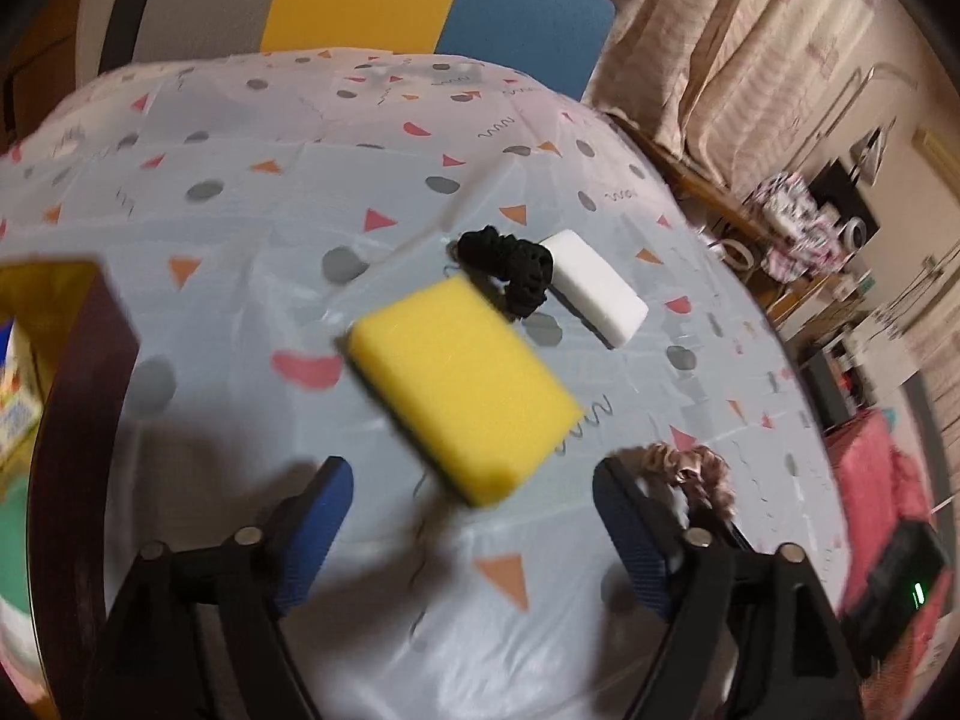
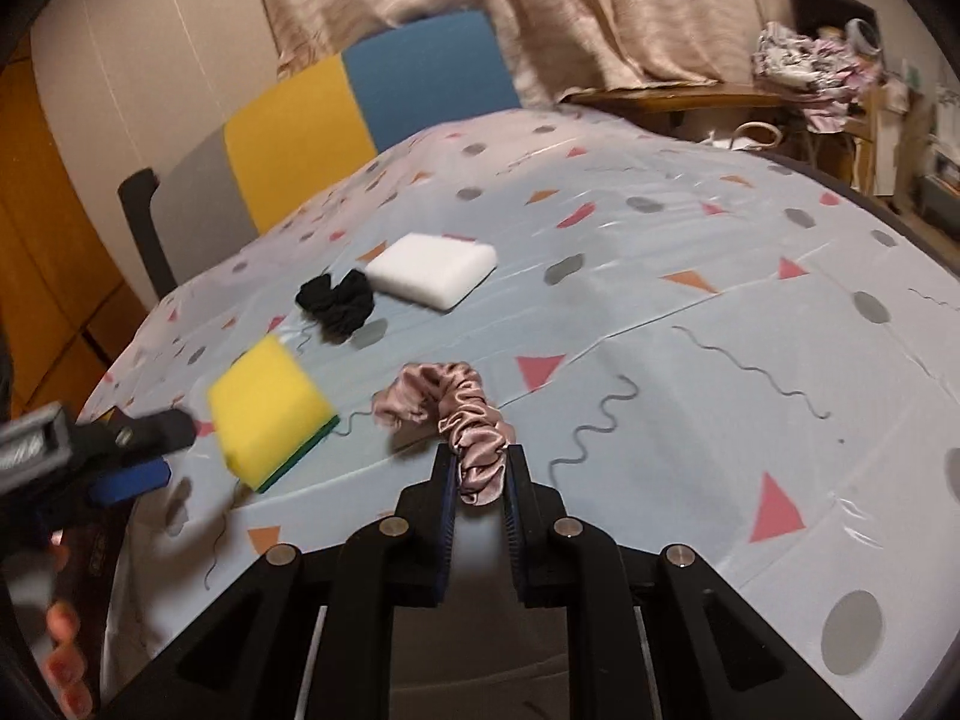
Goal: Organize soft objects
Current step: 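Carry the yellow sponge into the gold tray and release it with the left tool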
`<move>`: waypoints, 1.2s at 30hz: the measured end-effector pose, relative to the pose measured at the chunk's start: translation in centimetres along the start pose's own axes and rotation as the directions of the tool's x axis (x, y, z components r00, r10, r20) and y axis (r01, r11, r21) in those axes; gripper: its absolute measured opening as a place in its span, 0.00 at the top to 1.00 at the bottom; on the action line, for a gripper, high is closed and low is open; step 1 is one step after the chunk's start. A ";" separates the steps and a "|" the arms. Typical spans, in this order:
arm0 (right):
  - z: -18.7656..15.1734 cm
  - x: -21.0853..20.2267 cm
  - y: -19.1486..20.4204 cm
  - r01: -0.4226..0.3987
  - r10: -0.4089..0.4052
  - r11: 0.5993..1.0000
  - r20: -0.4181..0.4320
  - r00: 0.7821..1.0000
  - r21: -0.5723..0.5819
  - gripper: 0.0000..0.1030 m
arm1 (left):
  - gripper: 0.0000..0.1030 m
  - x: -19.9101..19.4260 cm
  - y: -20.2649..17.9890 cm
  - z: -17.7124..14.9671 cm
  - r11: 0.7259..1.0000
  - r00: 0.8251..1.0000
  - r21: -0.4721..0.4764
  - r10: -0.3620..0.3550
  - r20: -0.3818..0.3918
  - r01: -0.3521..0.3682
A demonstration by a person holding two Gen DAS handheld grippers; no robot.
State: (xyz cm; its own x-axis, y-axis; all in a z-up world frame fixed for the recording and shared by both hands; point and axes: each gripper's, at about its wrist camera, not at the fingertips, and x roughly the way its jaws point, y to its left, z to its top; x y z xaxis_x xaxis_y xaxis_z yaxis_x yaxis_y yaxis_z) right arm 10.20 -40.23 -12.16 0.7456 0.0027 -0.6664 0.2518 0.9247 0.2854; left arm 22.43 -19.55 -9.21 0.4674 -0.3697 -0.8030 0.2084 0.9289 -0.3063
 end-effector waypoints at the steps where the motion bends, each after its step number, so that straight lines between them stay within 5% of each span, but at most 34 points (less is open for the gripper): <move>1: 0.0 0.0 0.2 0.007 -0.007 1.000 0.007 1.000 -0.009 0.85 | 0.19 0.4 -0.6 0.5 1.000 1.000 0.011 0.012 0.000 -0.012; 9: -0.4 0.3 2.2 0.031 -0.027 0.995 0.038 0.999 -0.098 0.85 | 0.14 5.5 -3.8 4.1 0.980 0.984 0.109 0.175 -0.043 -0.169; 14: -0.7 0.2 1.6 0.042 -0.040 0.997 0.035 0.999 -0.070 0.85 | 0.11 7.1 -5.2 3.8 0.927 0.962 0.279 0.269 -0.032 -0.250; 17: -0.7 0.4 1.2 0.045 -0.044 0.998 0.028 0.999 -0.048 0.85 | 0.25 6.9 -5.4 2.5 0.877 0.949 0.377 0.314 0.021 -0.298; 27: -0.7 0.6 0.8 0.066 -0.065 0.997 0.024 0.998 -0.026 0.85 | 0.61 1.5 -3.1 0.2 0.937 0.990 0.323 0.119 0.077 -0.137; 30: -0.7 0.6 0.9 0.075 -0.075 0.997 0.026 0.997 -0.028 0.85 | 0.61 0.9 -2.4 -0.3 0.950 0.996 0.299 0.077 0.052 -0.090; 32: -0.7 0.6 0.9 0.083 -0.083 0.996 0.024 0.996 -0.031 0.85 | 0.55 1.4 -2.0 -0.5 0.948 0.996 0.304 0.088 0.030 -0.093; 36: -0.8 0.5 1.1 0.091 -0.090 0.995 0.027 0.996 -0.034 0.84 | 0.10 2.2 -1.8 0.1 0.948 0.992 0.294 0.121 0.031 -0.125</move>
State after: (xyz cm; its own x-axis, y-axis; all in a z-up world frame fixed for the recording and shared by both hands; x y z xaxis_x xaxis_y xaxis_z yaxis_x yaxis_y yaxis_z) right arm 10.40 -38.95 -12.73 0.7362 -0.0908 -0.6707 0.2972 0.9337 0.1998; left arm 23.18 -22.02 -10.41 0.5159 -0.2553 -0.8177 0.3916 0.9193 -0.0400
